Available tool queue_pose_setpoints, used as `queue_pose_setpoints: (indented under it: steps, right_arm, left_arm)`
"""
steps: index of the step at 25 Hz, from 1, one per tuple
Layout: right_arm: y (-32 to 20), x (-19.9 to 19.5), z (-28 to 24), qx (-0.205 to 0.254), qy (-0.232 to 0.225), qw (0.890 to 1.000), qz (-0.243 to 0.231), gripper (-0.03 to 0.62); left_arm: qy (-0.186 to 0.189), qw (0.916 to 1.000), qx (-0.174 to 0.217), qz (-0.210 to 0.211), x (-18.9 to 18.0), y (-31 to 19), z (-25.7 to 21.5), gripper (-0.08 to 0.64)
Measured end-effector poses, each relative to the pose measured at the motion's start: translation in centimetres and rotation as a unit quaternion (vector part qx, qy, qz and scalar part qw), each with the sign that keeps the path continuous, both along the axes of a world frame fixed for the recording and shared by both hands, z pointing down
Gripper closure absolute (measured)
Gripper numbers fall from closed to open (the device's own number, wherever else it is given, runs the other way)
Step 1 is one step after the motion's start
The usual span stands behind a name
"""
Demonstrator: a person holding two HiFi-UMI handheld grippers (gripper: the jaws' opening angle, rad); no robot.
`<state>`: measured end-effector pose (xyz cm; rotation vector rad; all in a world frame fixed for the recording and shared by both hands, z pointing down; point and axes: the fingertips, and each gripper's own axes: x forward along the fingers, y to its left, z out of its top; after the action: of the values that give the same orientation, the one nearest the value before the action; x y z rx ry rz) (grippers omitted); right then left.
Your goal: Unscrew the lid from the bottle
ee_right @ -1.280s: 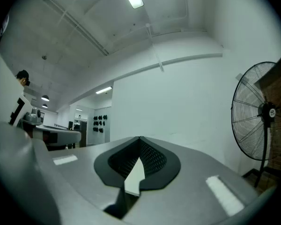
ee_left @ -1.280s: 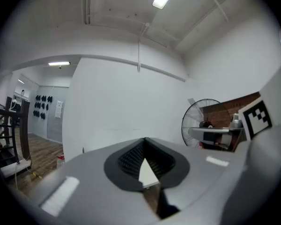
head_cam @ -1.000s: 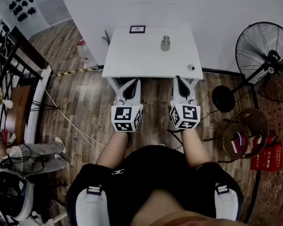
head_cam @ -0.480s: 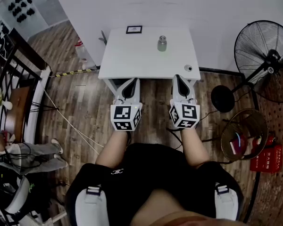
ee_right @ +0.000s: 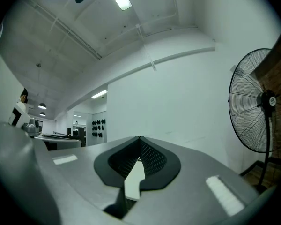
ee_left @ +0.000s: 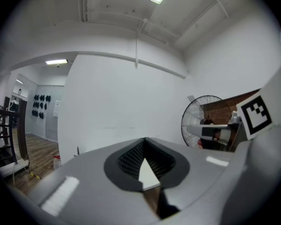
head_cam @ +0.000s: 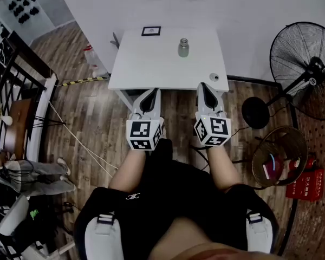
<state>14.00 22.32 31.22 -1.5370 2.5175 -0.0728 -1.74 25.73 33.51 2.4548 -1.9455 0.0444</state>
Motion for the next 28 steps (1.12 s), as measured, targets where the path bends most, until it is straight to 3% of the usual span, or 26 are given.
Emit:
queue_pose_setpoints:
  steps: [15,28]
  right_arm:
    - [-11.2,-1.0,1.5,0.008,0.019,0.999,0.037,0.591]
    - [-26.9,-4.7,1.1,0.004,0.02,0.998,0.059,0.591]
  left_arm:
    - [0.018,0.9992,0.008,0.036,-0.8,-12.7,0.5,0.506]
    - [0.024,0.9967,-0.014,0.077,-4.4,-29.9,0.8,0.506]
